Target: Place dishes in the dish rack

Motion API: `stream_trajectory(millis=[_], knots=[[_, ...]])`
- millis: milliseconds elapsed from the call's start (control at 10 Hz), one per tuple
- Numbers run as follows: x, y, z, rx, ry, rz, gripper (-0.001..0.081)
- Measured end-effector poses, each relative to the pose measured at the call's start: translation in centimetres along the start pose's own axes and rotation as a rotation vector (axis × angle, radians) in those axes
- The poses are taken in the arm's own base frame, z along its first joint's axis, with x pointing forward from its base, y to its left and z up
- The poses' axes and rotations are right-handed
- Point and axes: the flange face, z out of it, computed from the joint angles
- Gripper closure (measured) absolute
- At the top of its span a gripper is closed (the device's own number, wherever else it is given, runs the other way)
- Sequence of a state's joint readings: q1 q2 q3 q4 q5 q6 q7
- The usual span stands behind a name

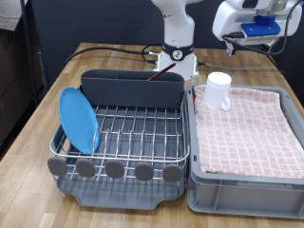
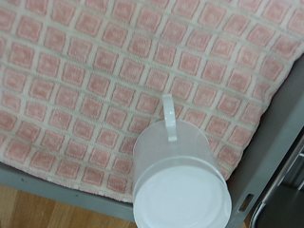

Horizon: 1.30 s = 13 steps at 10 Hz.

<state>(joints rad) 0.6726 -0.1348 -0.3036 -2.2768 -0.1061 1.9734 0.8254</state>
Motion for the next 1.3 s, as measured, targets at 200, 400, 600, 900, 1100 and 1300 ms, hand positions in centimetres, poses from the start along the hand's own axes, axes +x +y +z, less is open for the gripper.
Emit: stream_trajectory(millis=[200,400,600,900,1100,1300], knots=[[0.4,-1.0,2.0,-0.049,-0.034,0.001,0.0004],[0.9,-1.7,4.5,-0.084,-0.068,0.004,0.0004],[1.2,-2.2,6.5,-0.121,-0.087,0.0,0.0004],[1.3,-2.3,8.6,-0.138,-0.093,-0.001,0.0004],[1.1,-1.8,9.6,-0.146,-0.104,-0.008,0.0004],[1.1,-1.2,10.6,-0.148,-0.112,-0.018,0.0004]])
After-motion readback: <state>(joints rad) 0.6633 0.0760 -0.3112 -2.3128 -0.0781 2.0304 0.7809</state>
